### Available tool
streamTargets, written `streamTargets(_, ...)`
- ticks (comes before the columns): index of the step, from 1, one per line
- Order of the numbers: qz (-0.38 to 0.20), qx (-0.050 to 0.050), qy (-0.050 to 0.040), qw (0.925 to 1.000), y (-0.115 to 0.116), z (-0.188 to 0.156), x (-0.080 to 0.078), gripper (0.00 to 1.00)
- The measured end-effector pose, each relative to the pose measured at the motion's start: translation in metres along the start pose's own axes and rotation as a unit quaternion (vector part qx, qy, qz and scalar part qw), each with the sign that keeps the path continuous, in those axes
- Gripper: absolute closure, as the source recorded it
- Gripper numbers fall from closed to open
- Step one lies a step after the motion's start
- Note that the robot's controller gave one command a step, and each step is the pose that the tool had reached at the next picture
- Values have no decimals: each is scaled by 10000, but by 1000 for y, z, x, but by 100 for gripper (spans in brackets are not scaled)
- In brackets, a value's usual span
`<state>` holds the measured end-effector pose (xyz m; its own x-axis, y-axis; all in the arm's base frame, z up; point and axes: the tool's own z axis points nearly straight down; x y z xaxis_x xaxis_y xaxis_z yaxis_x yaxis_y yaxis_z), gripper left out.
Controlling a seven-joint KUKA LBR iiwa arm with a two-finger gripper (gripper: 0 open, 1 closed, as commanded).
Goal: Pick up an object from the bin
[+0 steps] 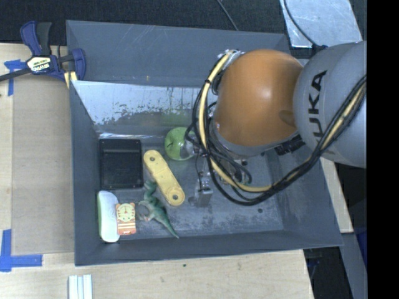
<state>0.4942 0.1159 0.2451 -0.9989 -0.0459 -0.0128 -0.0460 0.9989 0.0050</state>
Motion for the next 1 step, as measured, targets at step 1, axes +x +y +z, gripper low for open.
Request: streamTargets(1,262,41,79,9996,-33,46,-10,0)
